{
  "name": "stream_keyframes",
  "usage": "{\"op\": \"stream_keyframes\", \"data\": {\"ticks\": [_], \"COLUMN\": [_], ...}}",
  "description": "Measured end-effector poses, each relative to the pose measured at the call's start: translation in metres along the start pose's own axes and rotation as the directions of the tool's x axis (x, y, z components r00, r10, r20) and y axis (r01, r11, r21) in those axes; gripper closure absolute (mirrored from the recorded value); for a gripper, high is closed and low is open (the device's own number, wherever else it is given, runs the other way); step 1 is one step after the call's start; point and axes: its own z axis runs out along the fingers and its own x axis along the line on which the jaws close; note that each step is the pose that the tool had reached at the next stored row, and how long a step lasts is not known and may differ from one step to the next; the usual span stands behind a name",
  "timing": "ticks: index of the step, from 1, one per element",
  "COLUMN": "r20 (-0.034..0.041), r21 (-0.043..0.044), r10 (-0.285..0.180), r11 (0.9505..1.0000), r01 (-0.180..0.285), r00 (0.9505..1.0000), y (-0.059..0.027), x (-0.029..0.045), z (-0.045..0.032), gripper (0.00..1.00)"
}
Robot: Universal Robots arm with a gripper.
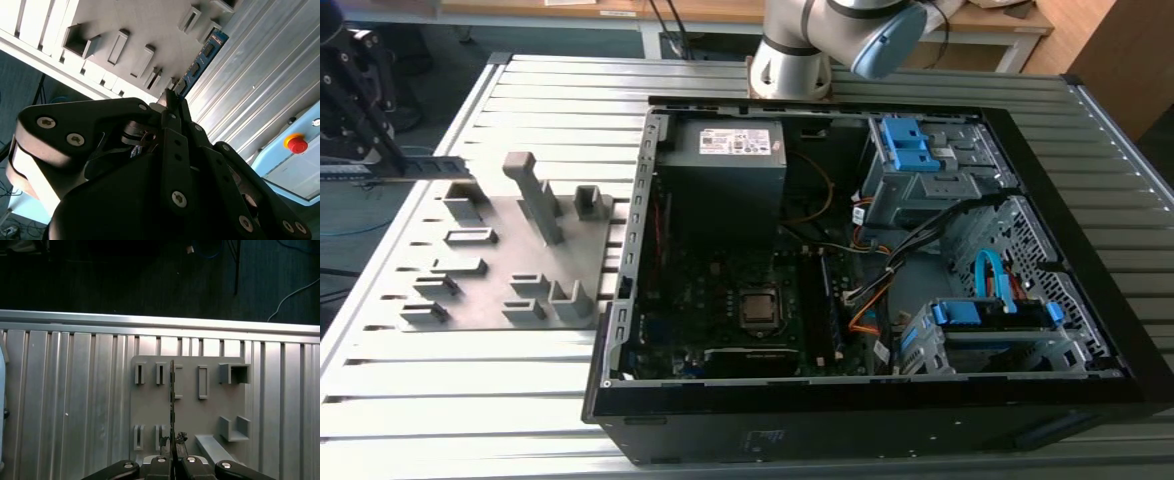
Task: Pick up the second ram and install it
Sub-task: 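Pick up the second ram and move it above second insertion slot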
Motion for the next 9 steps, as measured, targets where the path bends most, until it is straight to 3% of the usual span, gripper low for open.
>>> {"op": "stream_keyframes", "data": {"ticks": [9], "r20": [0.0], "r21": [0.0], "r10": [0.0], "r11": [1.0], "r01": [0.0], "r00": [1.0], "y": [0.0005], "x": [-0.0006], "z": [-0.0121], "gripper": [0.86]}}
